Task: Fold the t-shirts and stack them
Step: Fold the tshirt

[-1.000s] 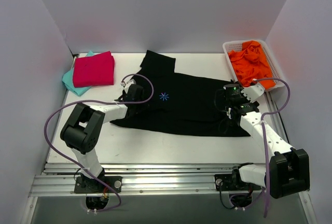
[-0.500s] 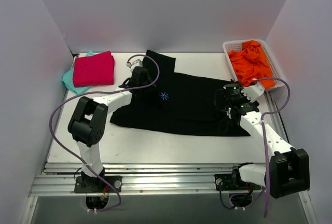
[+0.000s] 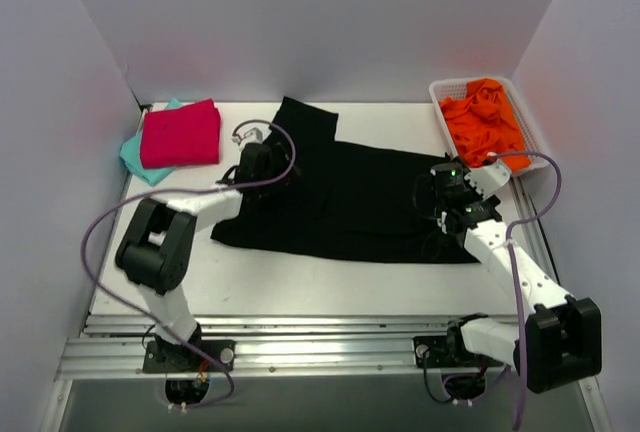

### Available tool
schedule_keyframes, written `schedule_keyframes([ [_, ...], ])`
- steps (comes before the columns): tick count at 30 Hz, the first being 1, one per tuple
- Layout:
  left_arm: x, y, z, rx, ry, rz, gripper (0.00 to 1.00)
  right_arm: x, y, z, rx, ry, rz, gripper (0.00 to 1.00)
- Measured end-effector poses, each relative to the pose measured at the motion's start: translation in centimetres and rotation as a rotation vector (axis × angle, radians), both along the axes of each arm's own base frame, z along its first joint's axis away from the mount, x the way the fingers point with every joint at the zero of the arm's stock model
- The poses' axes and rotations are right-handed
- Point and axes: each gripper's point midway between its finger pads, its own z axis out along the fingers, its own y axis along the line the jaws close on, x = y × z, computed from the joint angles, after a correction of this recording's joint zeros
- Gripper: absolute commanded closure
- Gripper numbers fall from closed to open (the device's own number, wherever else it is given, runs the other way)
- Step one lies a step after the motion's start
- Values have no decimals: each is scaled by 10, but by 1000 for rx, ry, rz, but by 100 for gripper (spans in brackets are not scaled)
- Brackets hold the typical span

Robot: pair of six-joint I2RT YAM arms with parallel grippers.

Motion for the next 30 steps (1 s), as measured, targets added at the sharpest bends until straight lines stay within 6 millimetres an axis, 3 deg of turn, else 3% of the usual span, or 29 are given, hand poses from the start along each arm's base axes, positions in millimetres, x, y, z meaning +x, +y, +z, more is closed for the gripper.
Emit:
schedule_keyframes([
  [5, -58, 23, 78, 23, -127, 94, 6, -3, 28, 20, 9, -64, 101, 18],
  [8, -88, 37, 107, 17, -199, 141, 6, -6, 66, 33, 34, -120, 244, 18],
  [9, -95, 43, 108, 19, -211, 154, 6, -6, 78, 35, 45, -131, 287, 19],
  [11, -102, 56, 95, 38, -209, 183, 6, -7, 102, 31, 68, -136, 370, 20],
  [15, -98, 72, 32, 136, -100, 201, 6, -13, 141, -7, 87, -70, 492, 24],
  [18, -88, 72, -13, 167, -16, 176, 5, -22, 152, -35, 73, 0, 532, 25],
  [20, -85, 70, -43, 183, 36, 148, 5, -25, 156, -41, 67, 18, 544, 25],
  [23, -68, 61, -37, 141, -4, 137, 5, -24, 156, -40, 65, 9, 537, 25],
  [30, -64, 68, -42, 152, 21, 185, 4, -25, 144, -30, 45, -22, 480, 23],
])
